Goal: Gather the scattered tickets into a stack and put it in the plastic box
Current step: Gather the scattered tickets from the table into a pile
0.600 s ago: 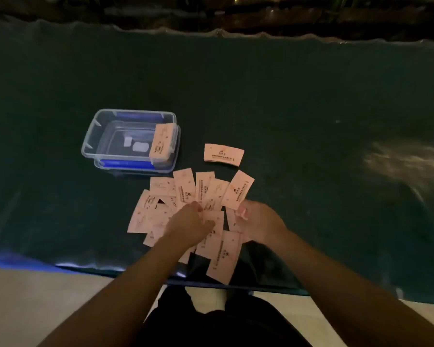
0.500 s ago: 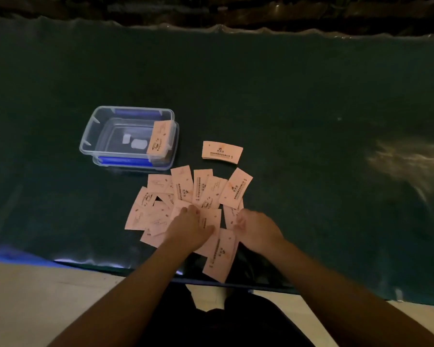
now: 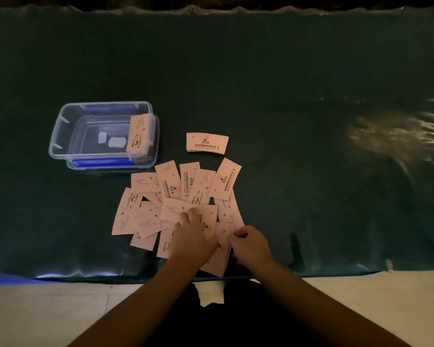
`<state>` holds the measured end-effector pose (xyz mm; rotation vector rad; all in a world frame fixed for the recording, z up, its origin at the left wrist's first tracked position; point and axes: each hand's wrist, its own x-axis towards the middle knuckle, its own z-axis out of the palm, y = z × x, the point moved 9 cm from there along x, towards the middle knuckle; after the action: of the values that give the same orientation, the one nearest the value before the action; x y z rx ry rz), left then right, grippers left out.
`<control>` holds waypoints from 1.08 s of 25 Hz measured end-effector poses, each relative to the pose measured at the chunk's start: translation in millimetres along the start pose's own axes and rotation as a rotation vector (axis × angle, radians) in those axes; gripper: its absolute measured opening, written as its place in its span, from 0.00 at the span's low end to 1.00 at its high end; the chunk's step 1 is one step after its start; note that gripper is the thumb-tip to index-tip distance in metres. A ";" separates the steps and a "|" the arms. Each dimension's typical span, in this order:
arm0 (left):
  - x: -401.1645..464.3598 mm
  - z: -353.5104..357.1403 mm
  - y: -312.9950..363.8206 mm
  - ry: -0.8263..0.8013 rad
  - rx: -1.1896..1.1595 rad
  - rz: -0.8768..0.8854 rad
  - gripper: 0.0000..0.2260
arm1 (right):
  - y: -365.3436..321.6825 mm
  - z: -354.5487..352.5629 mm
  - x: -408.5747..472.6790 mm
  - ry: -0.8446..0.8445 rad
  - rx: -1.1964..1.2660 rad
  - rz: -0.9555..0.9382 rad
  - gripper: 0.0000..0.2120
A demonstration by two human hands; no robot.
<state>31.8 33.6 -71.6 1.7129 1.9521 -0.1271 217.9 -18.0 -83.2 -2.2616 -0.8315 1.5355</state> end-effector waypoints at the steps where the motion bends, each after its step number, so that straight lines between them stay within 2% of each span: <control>1: -1.3 2.0 -0.4 -0.011 0.009 0.003 0.37 | 5.5 2.5 -3.0 0.006 0.048 0.049 0.04; 7: -17.0 17.4 0.5 -0.056 -0.008 0.055 0.39 | 20.7 17.3 -17.7 0.066 0.206 0.128 0.06; 13: -24.6 23.6 2.9 -0.111 -0.069 0.096 0.35 | 13.3 30.2 -25.1 0.055 0.245 0.119 0.08; 18: -20.6 20.2 -0.3 -0.115 -0.195 0.006 0.39 | 6.6 31.9 -27.5 -0.016 0.297 0.125 0.09; 23: -17.8 17.0 -5.5 -0.134 -0.284 -0.078 0.41 | -18.0 14.2 -21.4 -0.055 0.186 0.035 0.05; 27: -15.9 9.7 -6.8 -0.122 -0.315 -0.101 0.35 | -76.5 -17.2 13.1 0.054 -0.091 -0.202 0.09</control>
<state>29.4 14.1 -74.6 1.3733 1.8562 0.0383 214.2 52.1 -45.9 -2.1928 -1.0967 1.3662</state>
